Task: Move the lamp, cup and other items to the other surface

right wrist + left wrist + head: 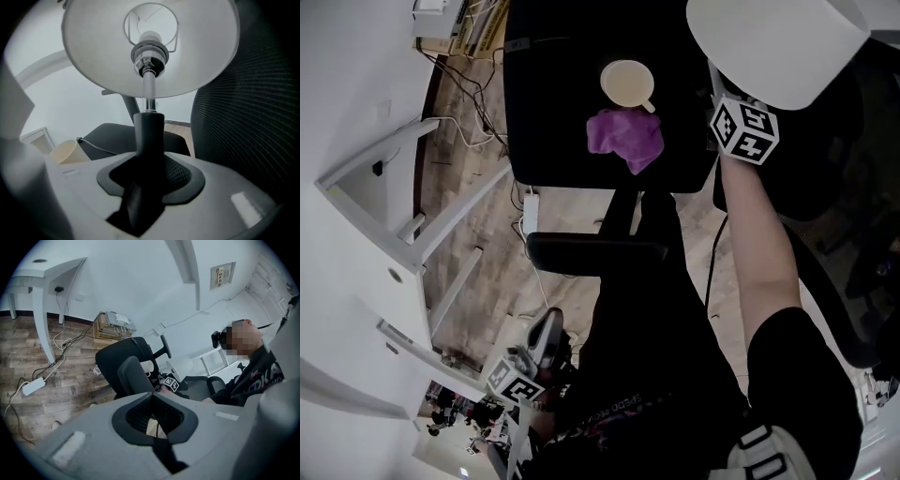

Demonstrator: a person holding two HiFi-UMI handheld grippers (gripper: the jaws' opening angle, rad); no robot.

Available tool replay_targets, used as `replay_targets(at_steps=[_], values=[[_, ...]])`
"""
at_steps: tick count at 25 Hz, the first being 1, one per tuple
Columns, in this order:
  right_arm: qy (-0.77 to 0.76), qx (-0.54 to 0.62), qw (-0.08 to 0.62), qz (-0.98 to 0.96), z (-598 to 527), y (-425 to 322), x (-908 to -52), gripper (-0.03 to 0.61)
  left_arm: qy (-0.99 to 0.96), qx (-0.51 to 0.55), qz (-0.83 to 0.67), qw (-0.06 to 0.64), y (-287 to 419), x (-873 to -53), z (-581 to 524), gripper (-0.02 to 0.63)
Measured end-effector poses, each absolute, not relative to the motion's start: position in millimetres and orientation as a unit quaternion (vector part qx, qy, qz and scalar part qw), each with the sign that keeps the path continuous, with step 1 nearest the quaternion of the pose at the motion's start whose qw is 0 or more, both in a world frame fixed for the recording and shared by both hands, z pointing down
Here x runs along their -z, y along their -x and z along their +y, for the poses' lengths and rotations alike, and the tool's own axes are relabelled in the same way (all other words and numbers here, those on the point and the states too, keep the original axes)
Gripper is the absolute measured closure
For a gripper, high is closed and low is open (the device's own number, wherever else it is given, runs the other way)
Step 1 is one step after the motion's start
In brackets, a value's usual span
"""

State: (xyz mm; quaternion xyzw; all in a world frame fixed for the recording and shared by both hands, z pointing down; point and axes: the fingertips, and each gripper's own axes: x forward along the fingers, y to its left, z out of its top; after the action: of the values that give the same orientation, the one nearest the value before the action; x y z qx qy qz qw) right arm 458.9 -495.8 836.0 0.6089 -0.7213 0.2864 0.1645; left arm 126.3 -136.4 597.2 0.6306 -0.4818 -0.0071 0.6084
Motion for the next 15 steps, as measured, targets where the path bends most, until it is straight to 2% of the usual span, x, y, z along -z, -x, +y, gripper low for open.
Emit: replay_targets(at_steps=[8,15], values=[[-0.623,-0.287,0.148,-0.712,-490.7,-460.2,-834.9,0.407,-0.62,0.018,-0.483,0.618,-125.5,-602.8,-129.7,0.615],[-0.629,-0.287,0.177,-0.701,-476.1,-460.2,-839.1,0.397,-0.626,0.034,-0.481,0.613,-130.1,-599.8,-132.9,0.615]])
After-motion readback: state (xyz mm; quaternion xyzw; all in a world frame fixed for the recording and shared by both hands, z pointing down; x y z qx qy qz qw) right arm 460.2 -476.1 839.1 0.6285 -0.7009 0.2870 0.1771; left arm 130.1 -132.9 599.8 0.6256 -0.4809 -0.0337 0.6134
